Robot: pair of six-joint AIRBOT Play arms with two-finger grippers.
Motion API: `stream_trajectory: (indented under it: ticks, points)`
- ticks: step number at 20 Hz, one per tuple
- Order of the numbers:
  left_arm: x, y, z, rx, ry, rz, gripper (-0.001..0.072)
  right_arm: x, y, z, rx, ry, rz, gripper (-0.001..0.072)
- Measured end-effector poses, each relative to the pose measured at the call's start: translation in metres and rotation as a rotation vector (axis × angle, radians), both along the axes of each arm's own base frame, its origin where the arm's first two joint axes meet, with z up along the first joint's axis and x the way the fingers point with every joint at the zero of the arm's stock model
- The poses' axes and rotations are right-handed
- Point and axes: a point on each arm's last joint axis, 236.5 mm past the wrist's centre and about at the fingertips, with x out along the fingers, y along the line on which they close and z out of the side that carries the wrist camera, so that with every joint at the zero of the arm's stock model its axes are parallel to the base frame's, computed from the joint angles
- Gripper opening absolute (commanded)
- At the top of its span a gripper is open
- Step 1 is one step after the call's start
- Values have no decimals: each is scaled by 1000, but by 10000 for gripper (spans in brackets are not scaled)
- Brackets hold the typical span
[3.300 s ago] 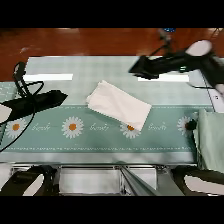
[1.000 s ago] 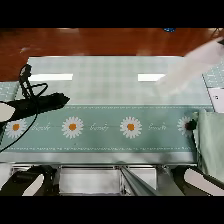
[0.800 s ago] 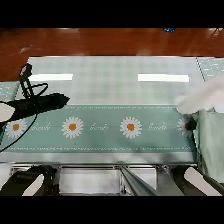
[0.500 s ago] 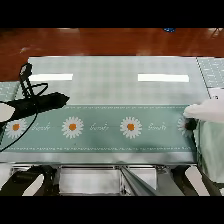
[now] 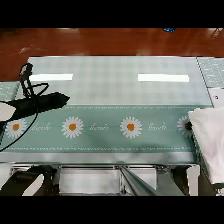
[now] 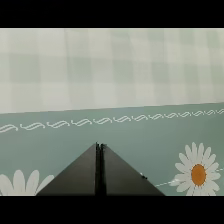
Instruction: Fold the shirts.
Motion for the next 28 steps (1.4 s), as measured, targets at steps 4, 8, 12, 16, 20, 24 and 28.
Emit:
stream_trajectory:
  ticks: [4, 8, 12, 16, 20, 24, 28]
  points:
    - [24, 6, 21, -3, -32, 23, 28, 63, -24, 5, -10, -226, 48, 24]
    - [71, -9, 109, -14, -187, -22, 28, 193, -11, 46, 62, -548, 334, 24]
    - [95, -47, 183, 32, -318, -133, 28, 310, 76, 76, 72, -699, 778, 24]
    - [88, -62, 150, 142, -208, -201, 28, 358, 181, 56, 61, -646, 1155, 24]
    - [86, -36, 52, 238, 10, -129, 29, 373, 211, -4, -44, -403, 1312, 24]
    - [94, -15, 23, 252, 69, -53, 29, 373, 214, -45, -72, -281, 1317, 24]
    - [96, -7, 16, 260, 88, -30, 29, 372, 215, -57, -85, -246, 1314, 24]
